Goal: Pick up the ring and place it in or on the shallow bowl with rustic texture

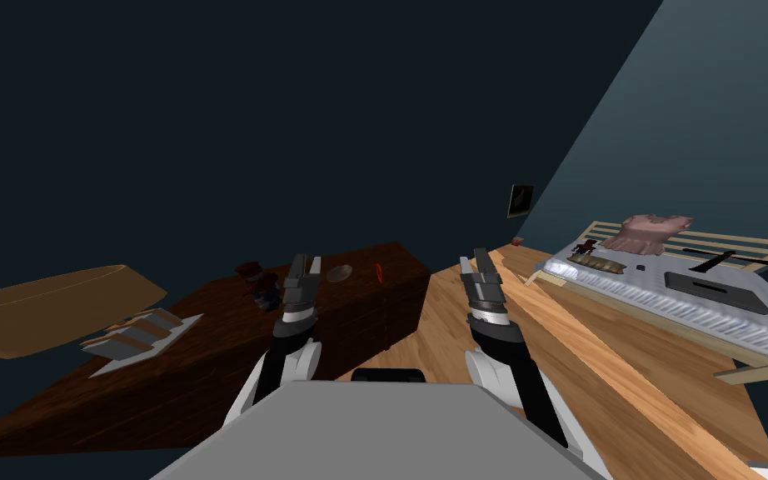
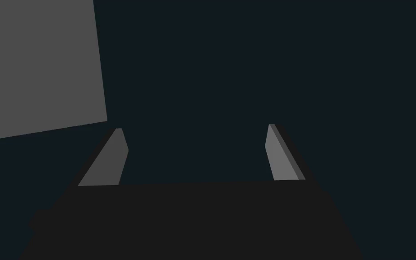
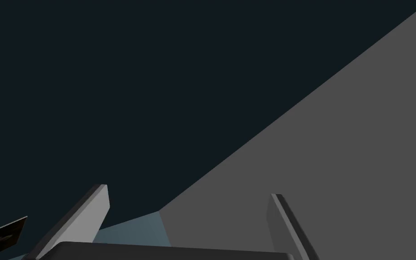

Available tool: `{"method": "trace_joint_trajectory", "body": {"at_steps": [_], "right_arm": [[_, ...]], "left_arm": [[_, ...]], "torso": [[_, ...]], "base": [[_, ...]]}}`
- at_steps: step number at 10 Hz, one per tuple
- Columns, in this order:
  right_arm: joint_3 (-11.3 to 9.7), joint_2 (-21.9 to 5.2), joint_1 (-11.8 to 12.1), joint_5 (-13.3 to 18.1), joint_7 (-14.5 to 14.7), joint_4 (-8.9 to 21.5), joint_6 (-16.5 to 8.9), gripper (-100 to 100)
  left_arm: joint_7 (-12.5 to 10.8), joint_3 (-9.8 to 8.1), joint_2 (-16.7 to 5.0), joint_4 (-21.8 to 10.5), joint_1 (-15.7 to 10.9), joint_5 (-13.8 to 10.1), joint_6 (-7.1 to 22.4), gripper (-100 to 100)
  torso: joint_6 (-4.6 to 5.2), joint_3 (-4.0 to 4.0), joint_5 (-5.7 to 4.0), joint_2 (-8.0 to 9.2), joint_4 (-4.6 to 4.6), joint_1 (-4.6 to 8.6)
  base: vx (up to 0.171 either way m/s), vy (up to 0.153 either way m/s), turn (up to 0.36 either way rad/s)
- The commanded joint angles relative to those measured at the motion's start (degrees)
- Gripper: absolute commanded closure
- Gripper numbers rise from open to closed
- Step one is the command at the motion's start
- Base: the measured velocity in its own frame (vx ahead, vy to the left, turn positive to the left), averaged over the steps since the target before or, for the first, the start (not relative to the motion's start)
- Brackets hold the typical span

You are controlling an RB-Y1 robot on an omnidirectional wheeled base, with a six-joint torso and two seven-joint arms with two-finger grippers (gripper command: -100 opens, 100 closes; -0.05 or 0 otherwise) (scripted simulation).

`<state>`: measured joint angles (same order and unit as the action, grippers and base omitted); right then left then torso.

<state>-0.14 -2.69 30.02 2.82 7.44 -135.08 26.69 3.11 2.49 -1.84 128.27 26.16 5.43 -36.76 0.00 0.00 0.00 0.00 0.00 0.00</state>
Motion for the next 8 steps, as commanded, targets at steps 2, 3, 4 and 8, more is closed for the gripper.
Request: {"method": "trace_joint_trajectory", "body": {"at_steps": [2,3,4,8], "right_arm": [[0.0,0.0,0.0,0.0,0.0,0.0,0.0,0],[0.0,0.01,0.0,0.0,0.0,0.0,0.0,0],[-0.01,0.01,0.0,0.0,0.0,0.0,0.0,0],[-0.01,0.01,0.0,0.0,0.0,0.0,0.0,0]], "left_arm": [[1.71,-0.54,-3.41,-2.16,-0.58,1.31,0.41,-100],[2.32,-0.72,-4.14,-2.92,-0.78,1.78,0.55,-100],[3.7,-1.16,-5.37,-4.64,-1.24,2.84,0.88,-100],[7.8,-2.43,-6.94,-9.67,-2.6,5.98,1.83,-100]], "torso": [[0.0,-0.02,-0.01,-0.03,0.01,0.08],[0.01,-0.03,-0.04,-0.05,0.01,0.18],[0.0,-0.05,-0.05,-0.08,0.02,0.22],[0.01,-0.06,-0.08,-0.11,0.03,0.36]], "base": [[0.011,-0.044,-0.011],[0.02,-0.063,-0.007],[0.033,-0.089,-0.021],[0.024,-0.094,-0.014]]}}
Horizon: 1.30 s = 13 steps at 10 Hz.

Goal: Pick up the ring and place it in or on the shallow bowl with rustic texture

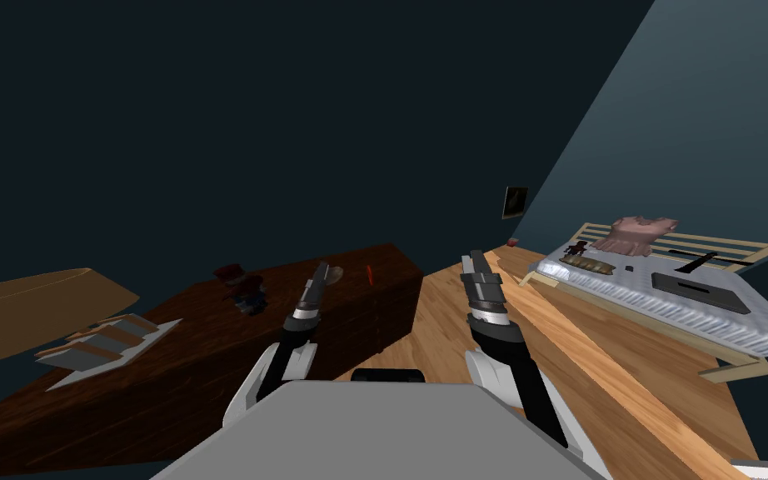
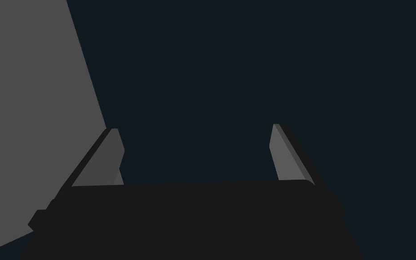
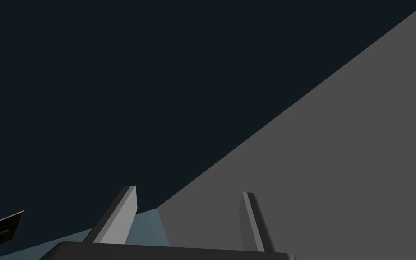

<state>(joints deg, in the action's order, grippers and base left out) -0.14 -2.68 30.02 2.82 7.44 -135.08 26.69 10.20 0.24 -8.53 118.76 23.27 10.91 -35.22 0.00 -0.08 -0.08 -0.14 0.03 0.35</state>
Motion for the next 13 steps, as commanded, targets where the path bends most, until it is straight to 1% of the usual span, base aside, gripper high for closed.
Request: {"method": "trace_joint_trajectory", "body": {"at_steps": [1,7,13], "right_arm": [[0.0,0.0,0.0,0.0,0.0,0.0,0.0,0],[0.0,0.0,0.0,0.0,0.0,0.0,0.0,0],[0.0,0.0,0.0,0.0,0.0,0.0,0.0,0]], "left_arm": [[1.61,-0.46,-0.41,-1.26,-0.01,1.2,0.5,-100],[7.64,-2.34,-1.42,-8.64,-2.0,5.82,1.89,-100],[14.31,-4.43,-3.79,-17.22,-4.28,10.93,3.54,-100]], "torso": [[0.0,0.0,0.0,0.0,0.0,0.0],[0.0,0.02,0.0,0.03,-0.01,-0.02],[0.0,0.02,-0.01,0.04,-0.01,0.03]], "base": [[0.025,-0.101,-0.011],[0.023,-0.087,-0.014],[0.026,-0.101,-0.015]]}}
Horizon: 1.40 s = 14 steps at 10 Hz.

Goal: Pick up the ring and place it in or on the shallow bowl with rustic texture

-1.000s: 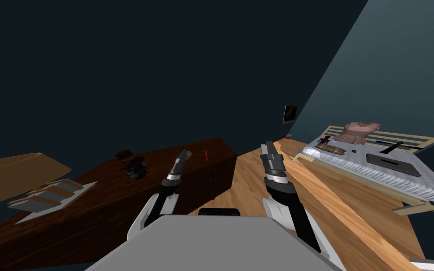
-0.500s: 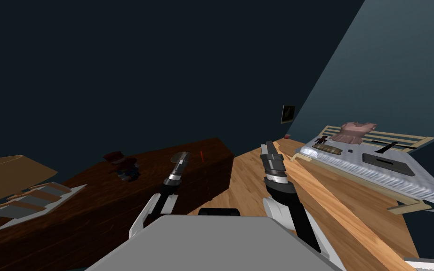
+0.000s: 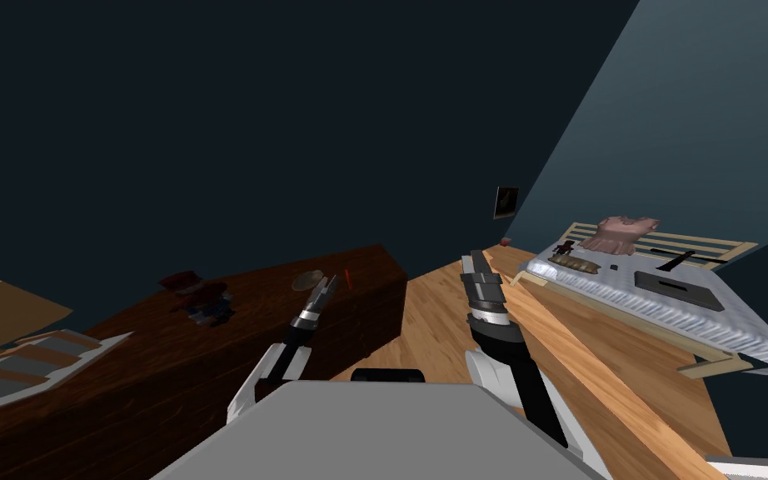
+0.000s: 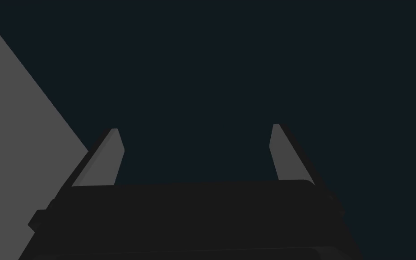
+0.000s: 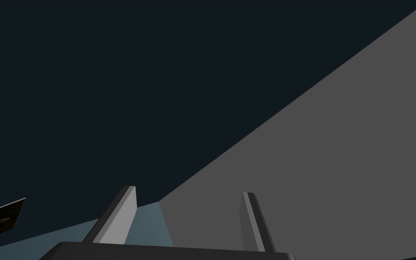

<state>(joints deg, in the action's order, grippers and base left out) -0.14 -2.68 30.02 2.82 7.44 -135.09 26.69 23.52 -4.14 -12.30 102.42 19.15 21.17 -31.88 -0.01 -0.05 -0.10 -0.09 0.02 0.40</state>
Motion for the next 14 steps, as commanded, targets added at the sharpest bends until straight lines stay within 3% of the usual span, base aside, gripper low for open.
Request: {"method": "trace_joint_trajectory", "body": {"at_steps": [1,2,14], "right_arm": [[0.0,0.0,0.0,0.0,0.0,0.0,0.0,0],[0.0,0.0,0.0,0.0,0.0,0.0,0.0,0],[0.0,0.0,0.0,0.0,0.0,0.0,0.0,0]], "left_arm": [[2.09,-0.39,-0.5,-2.32,-0.55,1.51,0.48,-100],[2.09,-0.39,-0.5,-2.32,-0.55,1.51,0.48,-100],[14.3,-4.22,-6.76,-18.4,-4.81,10.85,3.61,-100]], "torso": [[0.0,0.0,0.0,0.0,0.0,0.0],[0.0,0.0,0.0,0.0,0.0,-0.02],[0.0,0.02,-0.01,0.03,-0.01,0.0]], "base": [[0.024,-0.1,-0.015],[0.025,-0.054,-0.001],[0.025,-0.087,-0.014]]}}
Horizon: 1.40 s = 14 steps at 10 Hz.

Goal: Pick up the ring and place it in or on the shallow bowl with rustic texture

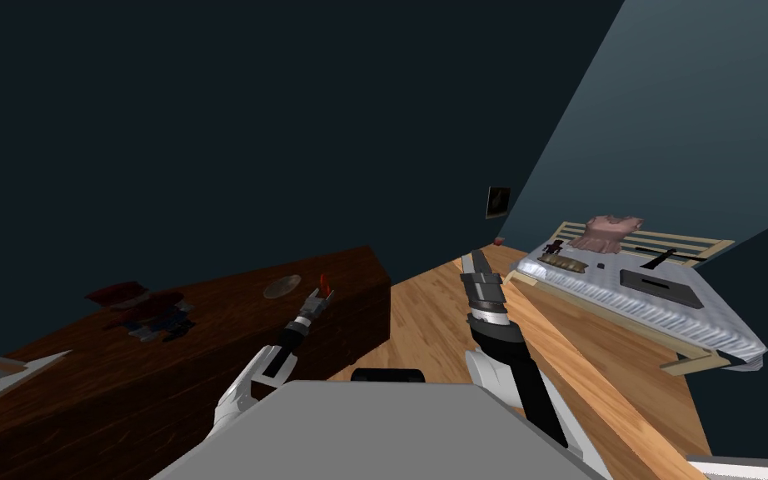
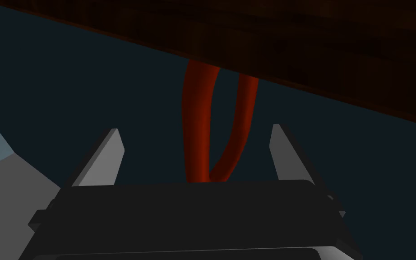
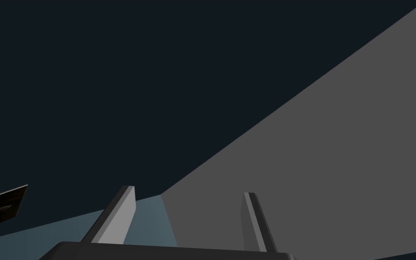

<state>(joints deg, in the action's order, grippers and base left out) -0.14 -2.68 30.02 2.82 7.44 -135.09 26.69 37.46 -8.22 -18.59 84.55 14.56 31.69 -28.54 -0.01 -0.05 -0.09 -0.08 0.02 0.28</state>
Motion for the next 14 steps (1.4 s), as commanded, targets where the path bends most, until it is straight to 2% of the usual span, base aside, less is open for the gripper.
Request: {"method": "trace_joint_trajectory", "body": {"at_steps": [1,2,3,4,8,9,10,11,12,13,14], "right_arm": [[0.0,0.0,0.0,0.0,0.0,0.0,0.0,0],[0.0,0.0,0.0,0.0,0.0,0.0,0.0,0],[0.01,-0.01,0.0,0.0,0.0,0.0,0.0,0],[0.01,-0.01,0.0,0.0,0.0,0.0,0.0,0],[0.01,-0.01,0.0,0.0,0.0,0.0,0.0,0],[0.01,-0.01,0.0,0.0,0.0,0.0,0.0,0],[0.01,-0.01,0.0,0.0,0.0,0.0,0.0,0],[0.01,-0.01,0.0,0.0,0.0,0.0,0.0,0],[0.01,-0.01,0.0,0.0,0.0,0.0,0.0,0],[0.01,-0.01,-0.01,0.0,0.0,0.0,0.0,0],[0.01,-0.01,-0.02,0.0,0.0,0.0,0.0,0]], "left_arm": [[0.0,0.0,0.0,0.0,0.0,0.0,0.0,-100],[0.17,-0.04,-0.05,-0.14,-0.04,0.06,0.02,0],[0.15,-0.03,-0.04,-0.12,-0.04,0.05,0.02,-100],[0.16,-0.03,-0.04,-0.12,-0.04,0.05,0.02,100],[0.21,-0.05,-0.07,-0.11,-0.05,0.08,0.02,100],[0.21,-0.05,-0.07,-0.11,-0.05,0.08,0.02,0],[0.21,-0.05,-0.07,-0.11,-0.05,0.08,0.02,100],[0.2,-0.05,-0.07,-0.11,-0.05,0.07,0.02,0],[-1.64,-1.89,-1.66,-0.32,-0.37,0.92,0.34,100],[-2.3,-2.56,-2.25,-0.39,-0.51,1.22,0.48,100],[-3.78,-4.08,-3.61,-0.53,-0.83,1.87,0.81,100]], "torso": [[0.0,0.0,0.0,0.0,0.0,0.0],[0.0,0.02,0.03,0.04,-0.01,-0.16],[-0.01,0.04,0.06,0.08,-0.02,-0.25],[-0.01,0.06,0.07,0.1,-0.02,-0.29],[0.0,0.06,0.11,0.11,-0.01,-0.32],[0.0,0.06,0.11,0.11,-0.01,-0.32],[0.0,0.06,0.1,0.11,-0.01,-0.32],[0.0,0.06,0.1,0.11,-0.02,-0.32],[0.0,0.06,0.1,0.11,-0.02,-0.32],[-0.09,0.2,0.09,0.37,-0.07,-0.5],[-0.12,0.37,0.12,0.65,-0.13,-0.67]], "base": [[0.014,-0.028,0.002],[0.002,-0.006,0.001],[0.0,0.0,0.0],[0.0,0.0,0.0],[0.0,0.0,0.0],[0.0,0.0,0.0],[0.0,0.0,0.0],[0.0,0.0,0.0],[-0.082,0.035,0.011],[-0.152,0.074,0.025],[-0.162,0.127,0.016]]}}
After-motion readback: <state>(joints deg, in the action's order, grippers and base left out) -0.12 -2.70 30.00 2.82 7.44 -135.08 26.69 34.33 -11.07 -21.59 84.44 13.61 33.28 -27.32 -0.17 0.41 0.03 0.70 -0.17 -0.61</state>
